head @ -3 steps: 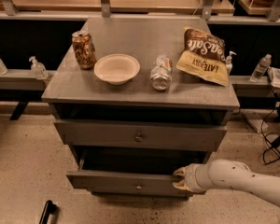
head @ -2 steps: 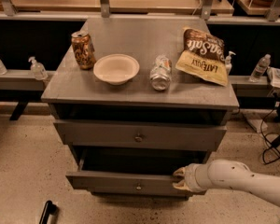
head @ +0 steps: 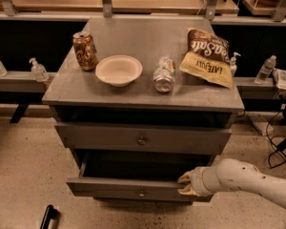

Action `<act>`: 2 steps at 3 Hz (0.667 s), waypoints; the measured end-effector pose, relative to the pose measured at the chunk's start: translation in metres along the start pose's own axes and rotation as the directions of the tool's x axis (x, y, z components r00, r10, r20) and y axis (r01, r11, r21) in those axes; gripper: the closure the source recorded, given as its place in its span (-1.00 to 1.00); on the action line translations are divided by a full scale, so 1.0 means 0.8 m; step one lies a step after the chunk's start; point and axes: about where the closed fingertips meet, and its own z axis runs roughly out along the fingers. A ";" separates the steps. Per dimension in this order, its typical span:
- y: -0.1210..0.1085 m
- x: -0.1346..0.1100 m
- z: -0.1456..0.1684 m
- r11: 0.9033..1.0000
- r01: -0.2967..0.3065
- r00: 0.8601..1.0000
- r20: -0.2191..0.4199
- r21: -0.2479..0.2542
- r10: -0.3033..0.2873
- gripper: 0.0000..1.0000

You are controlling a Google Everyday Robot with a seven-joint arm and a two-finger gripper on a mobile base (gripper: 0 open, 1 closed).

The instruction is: Open middle drawer

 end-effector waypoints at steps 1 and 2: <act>0.013 0.000 -0.013 0.997 -0.007 1.000 0.021 -0.073 0.009 1.00; 0.013 0.000 -0.013 0.997 -0.007 1.000 0.021 -0.073 0.009 1.00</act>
Offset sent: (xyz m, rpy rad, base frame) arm -0.0631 -0.0278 0.0373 0.0594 0.3282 0.1618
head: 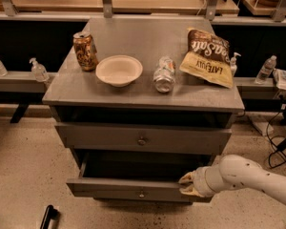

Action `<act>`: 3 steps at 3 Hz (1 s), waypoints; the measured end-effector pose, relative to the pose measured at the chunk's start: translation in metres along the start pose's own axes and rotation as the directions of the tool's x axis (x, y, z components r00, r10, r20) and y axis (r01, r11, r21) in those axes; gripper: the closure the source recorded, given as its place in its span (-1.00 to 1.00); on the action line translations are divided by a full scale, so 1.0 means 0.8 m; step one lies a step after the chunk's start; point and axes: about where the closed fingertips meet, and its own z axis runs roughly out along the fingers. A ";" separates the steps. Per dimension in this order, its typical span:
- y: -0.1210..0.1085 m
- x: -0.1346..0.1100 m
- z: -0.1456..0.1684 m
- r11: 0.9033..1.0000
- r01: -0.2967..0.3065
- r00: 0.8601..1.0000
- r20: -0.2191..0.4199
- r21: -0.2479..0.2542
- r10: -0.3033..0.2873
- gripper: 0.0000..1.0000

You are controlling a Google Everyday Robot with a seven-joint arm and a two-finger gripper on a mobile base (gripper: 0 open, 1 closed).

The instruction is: Open middle drawer

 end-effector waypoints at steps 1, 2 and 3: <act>0.011 -0.001 -0.013 0.999 -0.008 1.000 0.017 -0.047 0.009 1.00; 0.024 -0.004 -0.038 0.995 -0.018 0.998 0.054 -0.097 0.023 1.00; 0.030 -0.006 -0.062 0.993 -0.027 0.996 0.085 -0.114 0.037 1.00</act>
Offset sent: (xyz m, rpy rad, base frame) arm -0.0419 -0.0253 0.0440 0.0811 0.1459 0.0614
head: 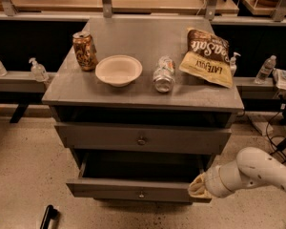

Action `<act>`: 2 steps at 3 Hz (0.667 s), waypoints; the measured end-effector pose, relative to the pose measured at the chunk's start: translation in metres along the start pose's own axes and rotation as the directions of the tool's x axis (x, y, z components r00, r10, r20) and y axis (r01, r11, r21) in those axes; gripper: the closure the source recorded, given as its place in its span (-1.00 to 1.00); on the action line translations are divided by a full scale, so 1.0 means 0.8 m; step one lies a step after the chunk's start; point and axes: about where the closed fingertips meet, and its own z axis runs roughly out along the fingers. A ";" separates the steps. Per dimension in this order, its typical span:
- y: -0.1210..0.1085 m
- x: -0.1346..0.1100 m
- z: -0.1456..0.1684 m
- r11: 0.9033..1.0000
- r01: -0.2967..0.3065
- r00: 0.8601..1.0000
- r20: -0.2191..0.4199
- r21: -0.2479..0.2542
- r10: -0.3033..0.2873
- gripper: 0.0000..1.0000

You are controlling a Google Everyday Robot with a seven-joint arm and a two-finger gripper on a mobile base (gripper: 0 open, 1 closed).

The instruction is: Open middle drawer

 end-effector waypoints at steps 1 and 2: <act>-0.003 -0.003 -0.012 1.000 -0.009 1.000 0.002 0.023 0.009 1.00; -0.016 -0.012 -0.010 0.997 -0.016 0.999 -0.040 0.078 0.019 1.00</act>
Offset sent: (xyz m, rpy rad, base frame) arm 0.0506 0.0051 0.0238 -0.0873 -0.2004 -0.2165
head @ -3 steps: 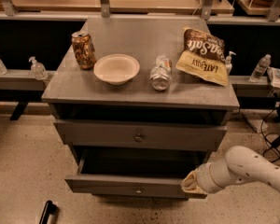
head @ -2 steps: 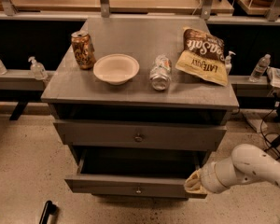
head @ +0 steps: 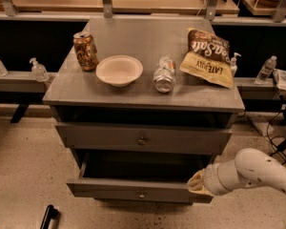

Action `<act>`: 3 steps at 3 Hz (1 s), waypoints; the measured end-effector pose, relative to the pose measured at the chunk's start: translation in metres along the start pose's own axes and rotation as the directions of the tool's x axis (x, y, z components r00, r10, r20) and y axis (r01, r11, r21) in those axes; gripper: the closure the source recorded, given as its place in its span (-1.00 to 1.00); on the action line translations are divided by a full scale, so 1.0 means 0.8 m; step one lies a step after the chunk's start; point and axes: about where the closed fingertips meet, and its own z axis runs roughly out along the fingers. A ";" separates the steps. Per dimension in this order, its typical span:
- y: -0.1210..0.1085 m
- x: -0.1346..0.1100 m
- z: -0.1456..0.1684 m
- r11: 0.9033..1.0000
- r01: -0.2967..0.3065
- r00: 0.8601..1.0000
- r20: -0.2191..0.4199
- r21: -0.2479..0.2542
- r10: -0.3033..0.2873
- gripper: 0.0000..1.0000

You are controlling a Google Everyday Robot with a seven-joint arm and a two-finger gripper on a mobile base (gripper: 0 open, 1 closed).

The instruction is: Open middle drawer

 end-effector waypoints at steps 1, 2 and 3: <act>-0.031 -0.006 0.017 0.997 -0.016 0.999 -0.030 0.080 0.018 1.00; -0.051 -0.008 0.032 0.992 -0.029 0.999 -0.042 0.123 0.034 1.00; -0.064 -0.004 0.057 0.991 -0.047 0.998 -0.036 0.123 0.052 1.00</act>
Offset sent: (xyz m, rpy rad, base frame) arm 0.0673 0.0251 -0.0151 -0.0362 -0.1258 -0.1462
